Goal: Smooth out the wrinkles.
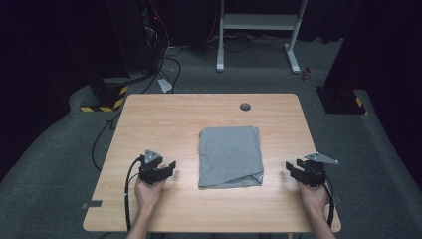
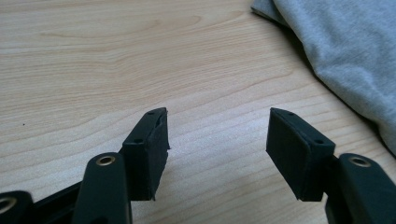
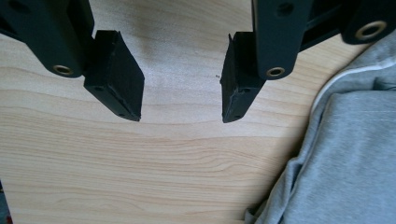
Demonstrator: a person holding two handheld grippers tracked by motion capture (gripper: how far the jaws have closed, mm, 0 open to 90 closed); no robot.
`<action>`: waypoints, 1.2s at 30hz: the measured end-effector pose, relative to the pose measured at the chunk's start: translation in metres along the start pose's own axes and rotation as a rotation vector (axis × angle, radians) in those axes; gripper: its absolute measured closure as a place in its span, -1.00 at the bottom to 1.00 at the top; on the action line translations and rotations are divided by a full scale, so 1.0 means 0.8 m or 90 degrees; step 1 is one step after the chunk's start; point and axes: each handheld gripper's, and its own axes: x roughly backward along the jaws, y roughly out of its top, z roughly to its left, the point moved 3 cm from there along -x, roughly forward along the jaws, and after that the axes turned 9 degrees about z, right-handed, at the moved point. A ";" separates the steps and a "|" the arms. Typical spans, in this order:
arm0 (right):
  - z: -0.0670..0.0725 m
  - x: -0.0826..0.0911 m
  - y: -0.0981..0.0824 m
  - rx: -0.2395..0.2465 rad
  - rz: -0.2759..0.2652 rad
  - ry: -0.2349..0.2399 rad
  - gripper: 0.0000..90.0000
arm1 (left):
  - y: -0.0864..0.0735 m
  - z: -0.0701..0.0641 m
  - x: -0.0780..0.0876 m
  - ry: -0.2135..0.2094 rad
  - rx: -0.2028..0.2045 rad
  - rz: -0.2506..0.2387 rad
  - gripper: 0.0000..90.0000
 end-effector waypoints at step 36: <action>0.005 -0.022 -0.003 0.020 0.032 -0.040 -0.06 | 0.002 -0.013 -0.021 0.046 -0.049 0.040 -0.23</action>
